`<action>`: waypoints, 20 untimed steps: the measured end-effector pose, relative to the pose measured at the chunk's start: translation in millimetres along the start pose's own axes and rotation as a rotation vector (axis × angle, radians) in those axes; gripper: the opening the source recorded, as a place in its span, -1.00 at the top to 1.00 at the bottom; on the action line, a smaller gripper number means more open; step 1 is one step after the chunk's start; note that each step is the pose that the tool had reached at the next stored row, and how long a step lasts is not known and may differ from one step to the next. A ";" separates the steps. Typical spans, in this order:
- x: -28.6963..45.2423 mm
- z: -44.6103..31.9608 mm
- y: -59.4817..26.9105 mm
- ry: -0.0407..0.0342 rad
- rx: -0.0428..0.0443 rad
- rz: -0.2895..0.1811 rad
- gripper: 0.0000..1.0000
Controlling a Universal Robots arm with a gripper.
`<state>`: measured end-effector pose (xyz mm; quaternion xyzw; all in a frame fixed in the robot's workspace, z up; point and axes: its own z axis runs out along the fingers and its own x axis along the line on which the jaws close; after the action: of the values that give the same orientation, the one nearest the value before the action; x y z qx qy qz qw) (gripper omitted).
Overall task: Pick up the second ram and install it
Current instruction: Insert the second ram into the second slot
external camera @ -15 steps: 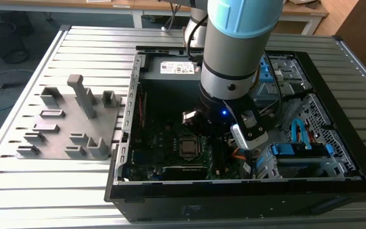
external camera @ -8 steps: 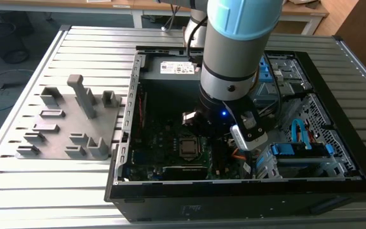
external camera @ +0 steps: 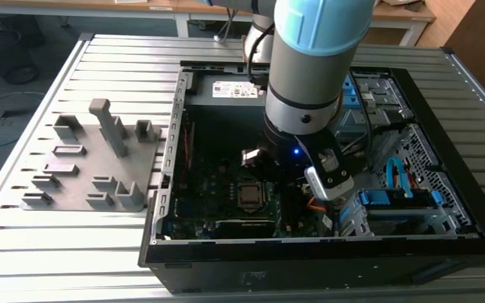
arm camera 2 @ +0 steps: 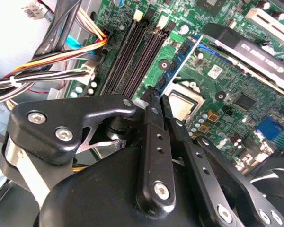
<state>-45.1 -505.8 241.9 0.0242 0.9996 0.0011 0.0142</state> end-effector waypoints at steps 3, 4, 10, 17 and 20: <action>0.0 0.9 0.0 0.0000 0.0000 0.000 0.73; 0.0 1.3 0.0 0.0000 0.0000 0.000 0.73; 0.1 3.1 0.0 0.0000 0.0000 0.000 0.73; 0.2 5.2 0.0 0.0000 0.0000 0.000 0.73; 0.2 6.0 0.0 0.0000 0.0000 0.000 0.73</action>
<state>-45.2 -505.8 235.9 0.0242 0.9996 0.0012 0.0142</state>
